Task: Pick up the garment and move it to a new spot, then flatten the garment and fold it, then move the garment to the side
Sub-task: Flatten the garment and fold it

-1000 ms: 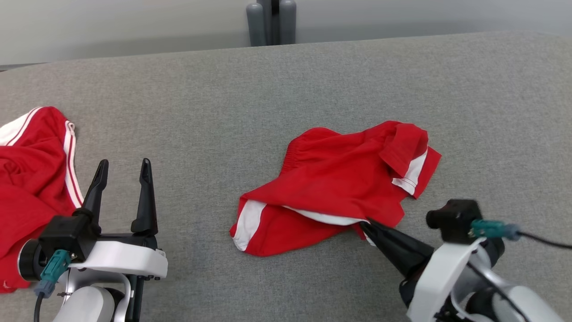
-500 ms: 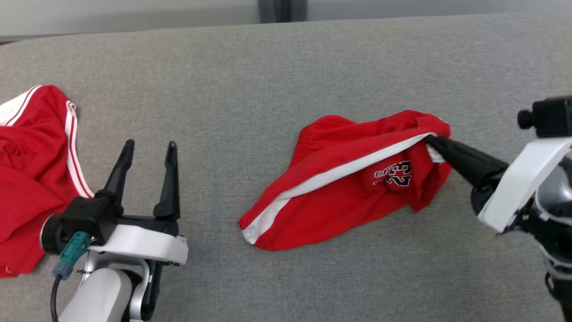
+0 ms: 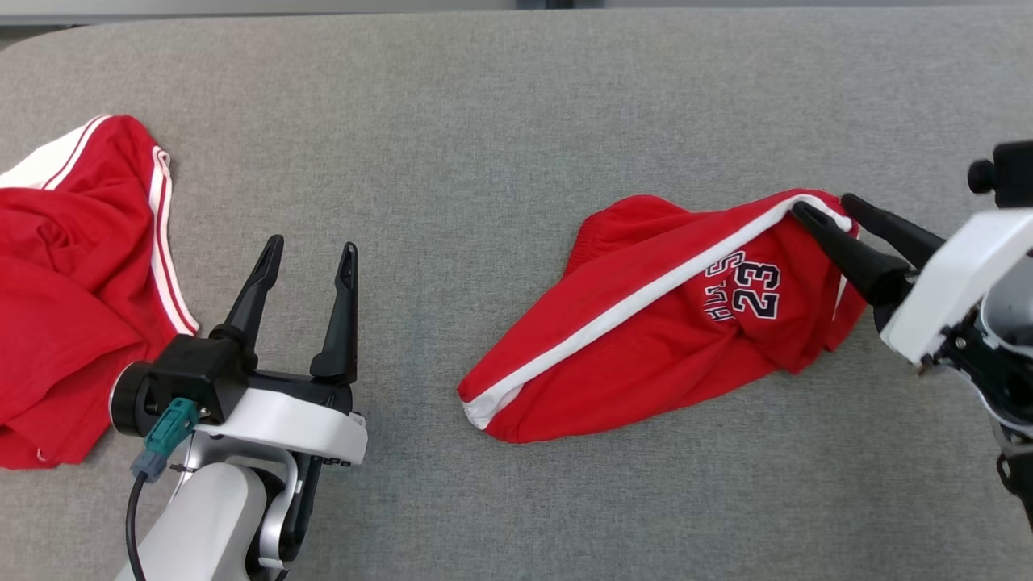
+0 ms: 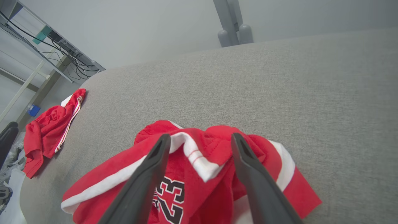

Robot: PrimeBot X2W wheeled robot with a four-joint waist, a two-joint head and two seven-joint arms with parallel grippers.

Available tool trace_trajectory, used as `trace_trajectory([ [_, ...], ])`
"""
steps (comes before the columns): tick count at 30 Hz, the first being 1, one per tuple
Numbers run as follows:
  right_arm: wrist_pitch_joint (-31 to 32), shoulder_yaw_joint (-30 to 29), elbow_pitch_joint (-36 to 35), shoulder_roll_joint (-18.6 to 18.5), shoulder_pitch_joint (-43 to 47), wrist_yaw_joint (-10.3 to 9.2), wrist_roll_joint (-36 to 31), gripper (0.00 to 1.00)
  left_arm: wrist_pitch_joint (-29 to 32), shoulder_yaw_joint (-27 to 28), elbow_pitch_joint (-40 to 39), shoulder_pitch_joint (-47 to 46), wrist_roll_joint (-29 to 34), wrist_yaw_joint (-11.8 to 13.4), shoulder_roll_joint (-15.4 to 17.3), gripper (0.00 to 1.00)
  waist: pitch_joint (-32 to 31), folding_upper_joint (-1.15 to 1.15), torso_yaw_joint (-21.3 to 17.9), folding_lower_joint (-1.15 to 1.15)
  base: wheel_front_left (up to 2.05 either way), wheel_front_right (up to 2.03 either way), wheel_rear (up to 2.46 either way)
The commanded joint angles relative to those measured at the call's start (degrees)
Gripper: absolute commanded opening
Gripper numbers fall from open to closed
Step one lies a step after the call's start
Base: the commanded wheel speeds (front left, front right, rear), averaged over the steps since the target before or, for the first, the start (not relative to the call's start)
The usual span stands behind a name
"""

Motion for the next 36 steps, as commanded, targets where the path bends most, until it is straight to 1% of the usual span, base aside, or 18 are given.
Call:
trace_trajectory([
  [1,-2.1,0.3,0.0,-1.1,2.3,0.03,0.9,1.0,-0.3,0.2,0.4,-0.7,0.1,-0.1,0.2,1.0,-0.9,0.0,-0.7,0.0,0.0,0.0,0.0],
  [5,-6.4,-0.2,-2.1,-3.1,6.7,0.03,2.2,1.0,-0.3,0.5,0.7,0.6,-0.1,0.4,0.9,1.0,-2.5,0.0,-2.3,0.0,0.0,0.0,0.0],
  [6,-6.4,-0.2,-2.1,-3.1,6.7,0.03,2.2,1.0,-0.3,0.5,0.7,0.6,-0.1,0.4,0.9,1.0,-2.5,0.0,-2.3,0.0,0.0,0.0,0.0],
  [7,-7.7,-0.4,-2.7,-3.3,8.0,0.03,2.3,1.0,-0.3,0.7,0.7,0.9,-0.2,0.6,1.1,1.0,-3.0,0.0,-2.7,0.0,0.0,0.0,0.0],
  [9,-13.4,-2.2,-5.4,-3.6,11.9,0.03,1.3,1.0,0.0,1.2,0.4,1.6,-0.4,1.1,1.8,1.0,-4.2,0.0,-3.9,0.0,0.0,0.0,0.0],
  [14,-26.1,-8.2,-9.8,0.6,16.9,0.03,-3.2,1.0,0.3,2.6,-1.0,3.1,-0.4,2.6,3.2,1.0,-6.2,0.0,-5.5,0.0,0.0,0.0,0.0],
  [18,-32.3,-12.0,-12.4,5.3,18.9,0.03,-9.4,1.0,0.7,3.5,-2.8,4.4,-0.3,3.9,4.1,1.0,-7.8,0.0,-6.1,0.0,0.0,0.0,0.0],
  [21,-34.2,-13.1,-14.4,8.0,20.3,0.03,-16.0,1.0,1.4,3.8,-4.1,5.7,-0.5,4.4,5.0,1.0,-9.0,0.0,-6.1,0.0,0.0,0.0,0.0],
  [27,-34.0,-12.3,-16.8,12.3,23.6,0.03,-28.5,1.0,2.0,3.6,-6.3,8.6,-0.4,5.6,5.6,1.0,-11.5,0.0,-5.5,0.0,0.0,0.0,0.0],
  [30,-33.6,-11.5,-16.7,13.9,25.9,0.03,-32.4,1.0,2.3,3.1,-7.1,10.3,-0.3,6.2,5.5,1.0,-12.7,0.0,-5.2,0.0,0.0,0.0,0.0],
  [36,-33.1,-10.5,-14.6,15.6,29.4,0.03,-35.3,1.0,3.2,1.7,-7.5,13.7,-0.5,7.0,5.5,1.0,-15.3,0.0,-5.2,0.0,0.0,0.0,0.0],
])
